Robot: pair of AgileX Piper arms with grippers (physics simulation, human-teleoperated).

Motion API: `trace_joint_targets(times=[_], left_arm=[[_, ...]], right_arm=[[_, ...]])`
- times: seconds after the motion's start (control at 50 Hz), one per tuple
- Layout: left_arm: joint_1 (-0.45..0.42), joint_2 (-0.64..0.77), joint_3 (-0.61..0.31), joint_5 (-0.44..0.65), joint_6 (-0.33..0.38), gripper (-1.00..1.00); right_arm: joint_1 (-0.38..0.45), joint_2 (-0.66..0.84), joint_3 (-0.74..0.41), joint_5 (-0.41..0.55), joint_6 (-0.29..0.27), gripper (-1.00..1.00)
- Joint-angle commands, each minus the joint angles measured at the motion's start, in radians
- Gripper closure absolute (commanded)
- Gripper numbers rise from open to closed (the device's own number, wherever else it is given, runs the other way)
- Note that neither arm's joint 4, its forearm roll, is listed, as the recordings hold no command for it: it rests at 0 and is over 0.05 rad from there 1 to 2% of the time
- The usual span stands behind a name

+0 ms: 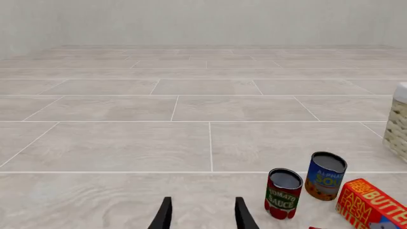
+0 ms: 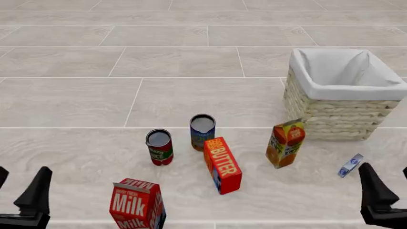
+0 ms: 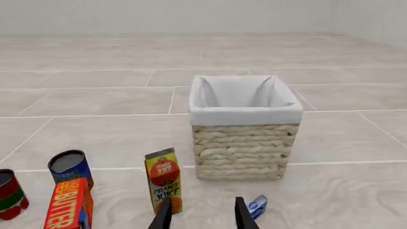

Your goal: Pick the cream cheese and place it in the basket.

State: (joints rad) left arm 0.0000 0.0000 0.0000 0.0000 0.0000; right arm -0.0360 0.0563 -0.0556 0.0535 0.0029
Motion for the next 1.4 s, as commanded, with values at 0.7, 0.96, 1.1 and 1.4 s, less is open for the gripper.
trace_joint_targets(times=[0.7,0.96,1.1,1.4], left_arm=[[0.0,0.0,0.0,0.0,0.0,-1.0],[0.0,0.0,0.0,0.0,0.0,-1.0],[0.0,0.0,0.0,0.0,0.0,-1.0],[0.0,0.0,0.0,0.0,0.0,-1.0]], right_arm=[[-0.028,0.083,-0.167,0.104,0.024,-1.0],[-0.091,0.2,-0.26,0.16,0.007,-1.0],[-0.115,0.239,-0.255,0.161,0.073,-1.0],[-0.141,0.405,-0.238,0.11,0.149,-1.0]])
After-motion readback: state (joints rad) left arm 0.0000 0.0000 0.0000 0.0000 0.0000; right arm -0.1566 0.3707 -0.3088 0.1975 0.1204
